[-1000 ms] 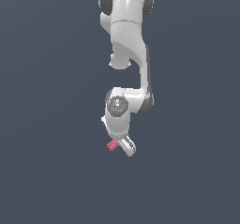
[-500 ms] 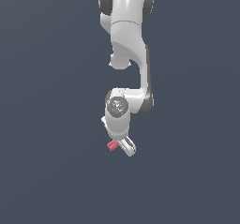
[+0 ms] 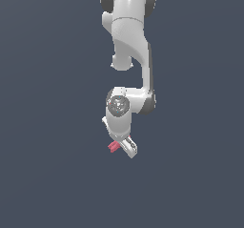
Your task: Pick up the object and move it to a goal position.
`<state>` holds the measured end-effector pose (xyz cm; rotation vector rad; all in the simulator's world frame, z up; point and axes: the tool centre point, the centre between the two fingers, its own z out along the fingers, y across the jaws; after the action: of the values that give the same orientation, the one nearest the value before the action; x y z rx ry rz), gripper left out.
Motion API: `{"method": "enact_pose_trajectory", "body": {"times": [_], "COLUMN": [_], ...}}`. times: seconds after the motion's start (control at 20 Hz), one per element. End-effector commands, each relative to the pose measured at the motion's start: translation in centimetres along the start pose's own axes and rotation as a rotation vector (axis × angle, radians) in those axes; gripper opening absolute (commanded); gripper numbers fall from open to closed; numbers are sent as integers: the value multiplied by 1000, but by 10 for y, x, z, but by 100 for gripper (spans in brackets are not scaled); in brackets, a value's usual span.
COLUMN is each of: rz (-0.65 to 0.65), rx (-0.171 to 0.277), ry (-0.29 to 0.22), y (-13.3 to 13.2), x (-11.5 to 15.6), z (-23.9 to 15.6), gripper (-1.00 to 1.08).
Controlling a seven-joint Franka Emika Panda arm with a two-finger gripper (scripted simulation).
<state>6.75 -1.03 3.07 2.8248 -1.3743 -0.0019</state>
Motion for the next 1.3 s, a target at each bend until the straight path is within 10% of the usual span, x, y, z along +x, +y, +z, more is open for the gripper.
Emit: {"method": "enact_pose_trajectory", "body": {"times": [0.0,1.25], "rz": [0,2], "rx": [1,3], "ry": [1,-3], "y": [4,111], "x": [0,-2], "z": [-8,-214], "gripper": [-100,-100]}}
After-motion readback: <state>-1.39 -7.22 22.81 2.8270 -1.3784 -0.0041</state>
